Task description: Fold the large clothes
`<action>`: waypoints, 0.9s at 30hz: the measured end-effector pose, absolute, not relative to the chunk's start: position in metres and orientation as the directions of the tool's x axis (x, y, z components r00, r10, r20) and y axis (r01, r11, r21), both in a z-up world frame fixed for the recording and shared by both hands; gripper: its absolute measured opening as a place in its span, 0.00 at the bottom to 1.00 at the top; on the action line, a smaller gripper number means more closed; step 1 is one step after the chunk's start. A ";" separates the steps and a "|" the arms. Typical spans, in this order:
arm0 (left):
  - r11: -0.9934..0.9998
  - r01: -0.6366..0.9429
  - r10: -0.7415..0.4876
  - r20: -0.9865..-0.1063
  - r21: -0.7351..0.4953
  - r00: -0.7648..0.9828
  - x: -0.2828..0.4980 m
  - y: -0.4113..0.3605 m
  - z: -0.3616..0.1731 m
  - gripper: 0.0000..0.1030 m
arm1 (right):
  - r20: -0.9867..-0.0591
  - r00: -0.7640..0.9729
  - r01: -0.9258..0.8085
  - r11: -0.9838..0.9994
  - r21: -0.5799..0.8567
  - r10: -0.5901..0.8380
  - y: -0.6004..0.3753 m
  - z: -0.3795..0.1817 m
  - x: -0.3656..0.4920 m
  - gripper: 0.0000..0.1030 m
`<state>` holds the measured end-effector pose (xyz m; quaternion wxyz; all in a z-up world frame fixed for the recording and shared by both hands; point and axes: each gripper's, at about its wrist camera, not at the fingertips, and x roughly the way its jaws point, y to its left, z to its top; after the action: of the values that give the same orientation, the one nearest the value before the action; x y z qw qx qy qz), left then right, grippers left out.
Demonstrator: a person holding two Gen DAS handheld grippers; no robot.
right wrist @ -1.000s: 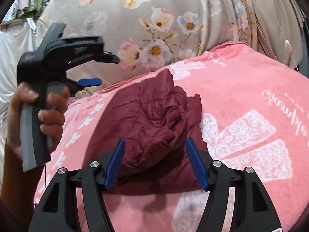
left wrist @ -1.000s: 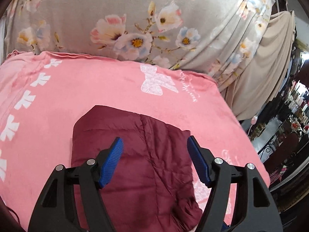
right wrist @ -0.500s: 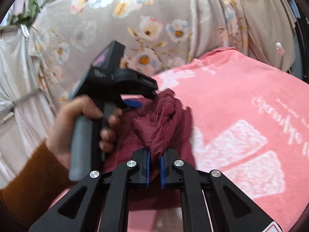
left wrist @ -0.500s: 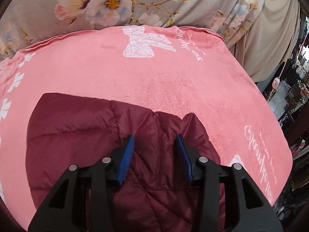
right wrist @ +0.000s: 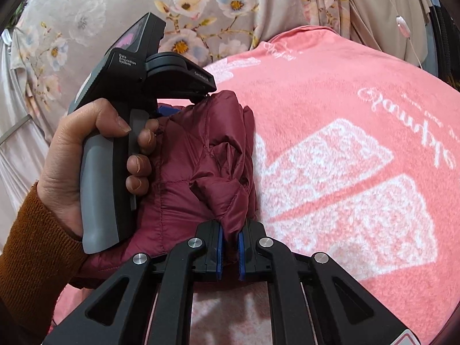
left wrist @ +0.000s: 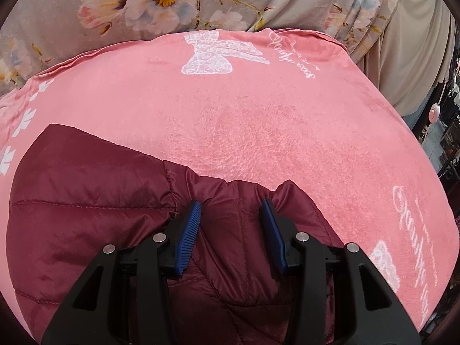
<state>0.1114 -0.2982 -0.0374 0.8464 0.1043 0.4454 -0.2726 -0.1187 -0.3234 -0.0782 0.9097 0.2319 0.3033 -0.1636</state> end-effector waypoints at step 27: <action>0.827 0.540 -0.458 -0.744 -0.156 0.487 0.095 -0.242 -0.008 0.51 | -0.600 0.779 0.423 0.859 0.290 -0.181 -0.331 -0.037 -0.153 0.32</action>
<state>0.0954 -0.2417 -0.0083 0.8609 0.0495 0.4153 -0.2898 -0.1534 -0.3309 -0.0374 0.9196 0.2092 0.2891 -0.1641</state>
